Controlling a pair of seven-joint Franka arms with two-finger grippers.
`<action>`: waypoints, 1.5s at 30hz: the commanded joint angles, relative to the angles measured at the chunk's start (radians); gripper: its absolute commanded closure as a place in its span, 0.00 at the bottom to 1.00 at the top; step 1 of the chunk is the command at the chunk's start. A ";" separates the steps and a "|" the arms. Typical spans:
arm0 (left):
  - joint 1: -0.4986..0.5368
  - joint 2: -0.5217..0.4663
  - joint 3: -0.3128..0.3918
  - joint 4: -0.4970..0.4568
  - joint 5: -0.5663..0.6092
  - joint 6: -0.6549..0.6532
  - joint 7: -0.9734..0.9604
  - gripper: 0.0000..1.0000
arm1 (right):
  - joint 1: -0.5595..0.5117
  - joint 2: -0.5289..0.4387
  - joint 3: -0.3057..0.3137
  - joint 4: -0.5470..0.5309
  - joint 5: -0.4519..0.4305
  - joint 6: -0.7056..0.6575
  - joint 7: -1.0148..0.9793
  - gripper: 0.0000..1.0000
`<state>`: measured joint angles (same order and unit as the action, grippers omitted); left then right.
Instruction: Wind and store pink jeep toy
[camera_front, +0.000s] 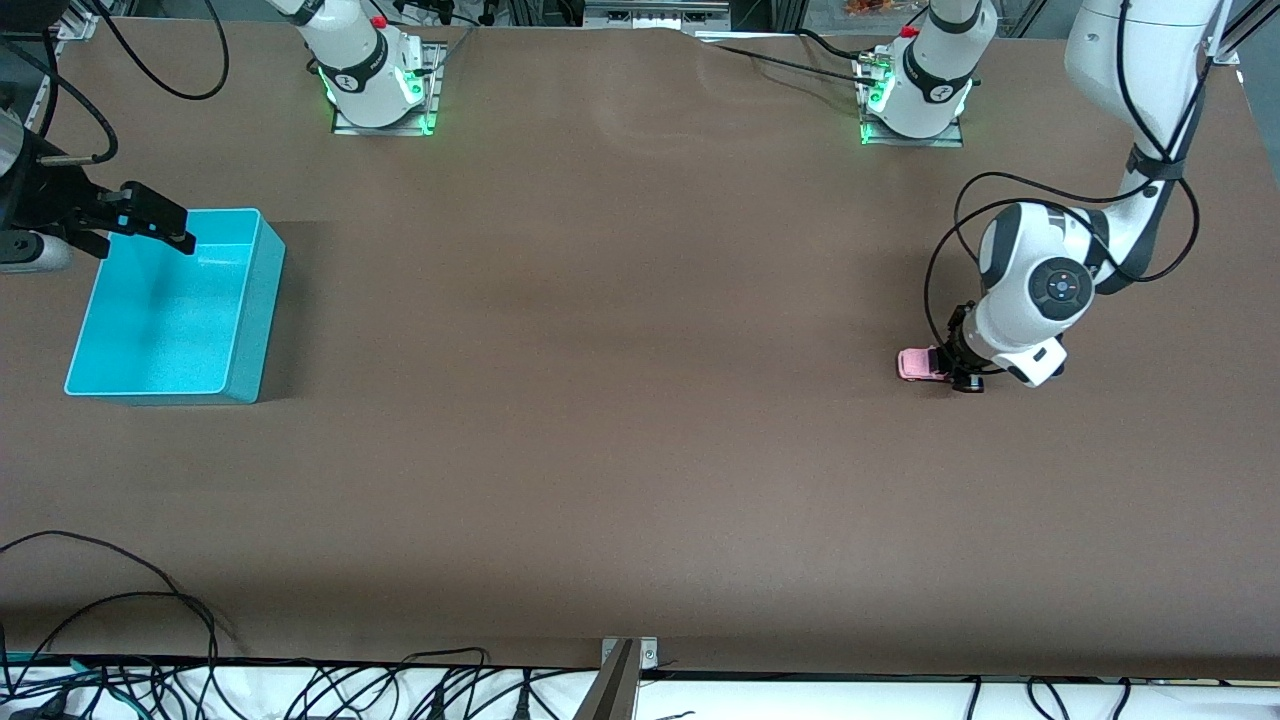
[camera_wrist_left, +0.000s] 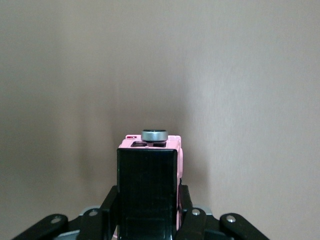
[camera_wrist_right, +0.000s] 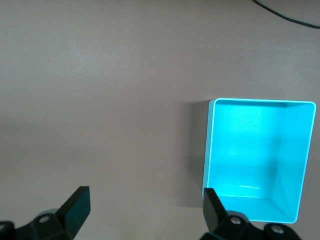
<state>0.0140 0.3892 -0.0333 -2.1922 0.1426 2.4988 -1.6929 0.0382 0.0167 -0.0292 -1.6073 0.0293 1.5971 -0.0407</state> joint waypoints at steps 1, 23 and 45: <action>0.067 0.069 0.001 0.023 0.060 0.051 0.047 0.94 | -0.001 -0.006 0.003 -0.003 0.006 0.004 -0.002 0.00; 0.173 0.105 0.001 0.051 0.095 0.068 0.113 0.56 | -0.001 -0.009 -0.003 -0.003 0.020 -0.014 0.001 0.00; 0.161 0.030 -0.007 0.238 0.094 -0.176 0.196 0.00 | 0.002 -0.001 -0.003 -0.003 0.018 -0.003 0.001 0.00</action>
<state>0.1772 0.4570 -0.0339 -1.9792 0.2012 2.3846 -1.5442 0.0413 0.0185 -0.0343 -1.6075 0.0299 1.5935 -0.0407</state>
